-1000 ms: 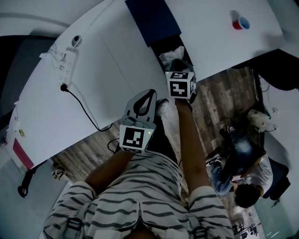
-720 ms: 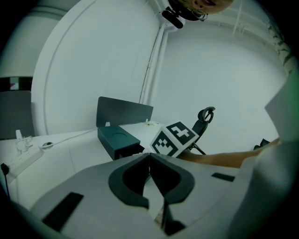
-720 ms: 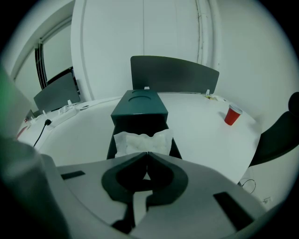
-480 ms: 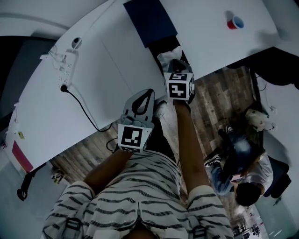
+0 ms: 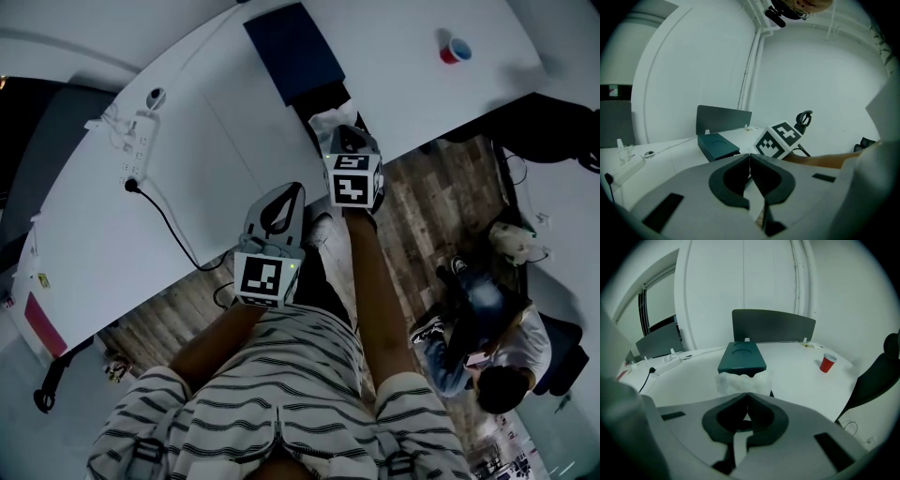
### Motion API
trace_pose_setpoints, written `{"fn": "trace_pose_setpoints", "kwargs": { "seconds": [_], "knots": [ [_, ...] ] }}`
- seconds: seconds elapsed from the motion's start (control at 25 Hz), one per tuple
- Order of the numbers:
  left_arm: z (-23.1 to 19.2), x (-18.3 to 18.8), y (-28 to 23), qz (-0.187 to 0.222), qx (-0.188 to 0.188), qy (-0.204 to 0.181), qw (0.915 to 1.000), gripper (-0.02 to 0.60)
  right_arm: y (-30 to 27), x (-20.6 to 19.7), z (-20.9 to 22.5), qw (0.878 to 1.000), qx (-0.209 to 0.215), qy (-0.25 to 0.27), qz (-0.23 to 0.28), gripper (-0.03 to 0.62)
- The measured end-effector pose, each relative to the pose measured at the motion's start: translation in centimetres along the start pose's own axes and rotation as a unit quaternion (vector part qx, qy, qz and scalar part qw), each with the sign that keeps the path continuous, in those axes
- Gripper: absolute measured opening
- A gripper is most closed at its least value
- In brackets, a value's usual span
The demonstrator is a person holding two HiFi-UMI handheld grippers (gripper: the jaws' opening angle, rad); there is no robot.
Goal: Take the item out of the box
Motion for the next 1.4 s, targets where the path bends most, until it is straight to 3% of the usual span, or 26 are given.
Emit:
{"fn": "trace_pose_setpoints", "kwargs": {
  "seconds": [0.88, 1.4],
  "knots": [
    [2.0, 2.7, 2.5, 0.032, -0.009, -0.036, 0.9988, 0.026, 7.1, 1.6, -0.3, 0.996, 0.022, -0.034, 0.074, 0.02],
    [2.9, 4.1, 4.2, 0.054, -0.004, -0.041, 0.9977, 0.026, 12.7, 2.7, -0.2, 0.987, 0.036, -0.068, 0.142, 0.02]
  ]
}}
Point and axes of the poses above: the fingertips, and each gripper's own axes: y backward along the fingers, z to its right, x out of its top, the point moved 7 cm from there along y, backward along the fingers
